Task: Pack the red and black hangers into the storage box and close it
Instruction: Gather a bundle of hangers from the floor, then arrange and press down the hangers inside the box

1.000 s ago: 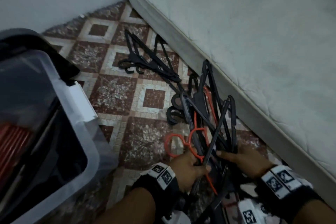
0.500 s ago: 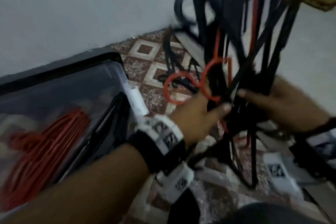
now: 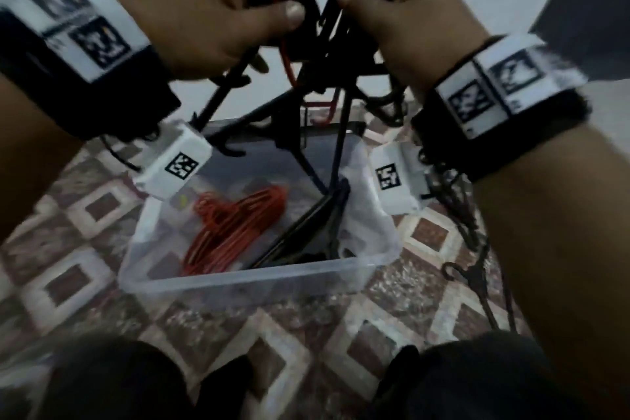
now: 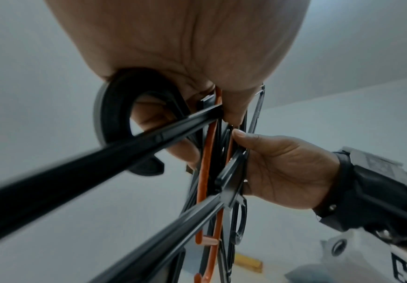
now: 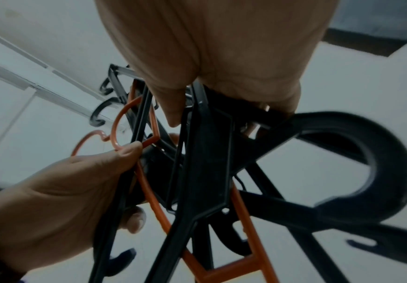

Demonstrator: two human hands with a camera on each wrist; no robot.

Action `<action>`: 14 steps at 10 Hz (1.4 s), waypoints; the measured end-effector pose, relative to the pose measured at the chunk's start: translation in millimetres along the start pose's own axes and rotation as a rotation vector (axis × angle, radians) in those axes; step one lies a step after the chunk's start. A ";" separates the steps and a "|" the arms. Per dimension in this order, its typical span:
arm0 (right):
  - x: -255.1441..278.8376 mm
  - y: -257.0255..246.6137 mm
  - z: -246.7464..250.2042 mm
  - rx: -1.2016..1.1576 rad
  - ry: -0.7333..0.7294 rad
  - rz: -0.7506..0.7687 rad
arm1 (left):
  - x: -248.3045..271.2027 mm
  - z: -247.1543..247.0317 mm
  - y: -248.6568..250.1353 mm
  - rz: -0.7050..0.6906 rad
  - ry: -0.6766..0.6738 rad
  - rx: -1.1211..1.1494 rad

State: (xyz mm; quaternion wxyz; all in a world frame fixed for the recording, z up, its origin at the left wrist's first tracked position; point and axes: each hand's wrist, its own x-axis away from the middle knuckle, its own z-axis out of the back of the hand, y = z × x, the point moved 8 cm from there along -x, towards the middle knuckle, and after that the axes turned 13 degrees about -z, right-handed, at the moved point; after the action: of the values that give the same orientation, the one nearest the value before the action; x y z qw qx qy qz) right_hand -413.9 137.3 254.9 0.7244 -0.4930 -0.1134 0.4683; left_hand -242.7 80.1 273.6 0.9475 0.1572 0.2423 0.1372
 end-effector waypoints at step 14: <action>7.2 302.5 -325.7 -0.239 -0.535 -1.080 | 168.1 -220.3 -315.7 0.647 -0.329 0.014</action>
State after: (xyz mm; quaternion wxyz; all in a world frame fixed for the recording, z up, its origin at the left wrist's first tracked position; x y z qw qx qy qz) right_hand -377.5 -32.3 -154.5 0.7456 -0.3089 -0.5767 0.1266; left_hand -153.4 -100.6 -94.9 0.8804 0.2523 0.0253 0.4009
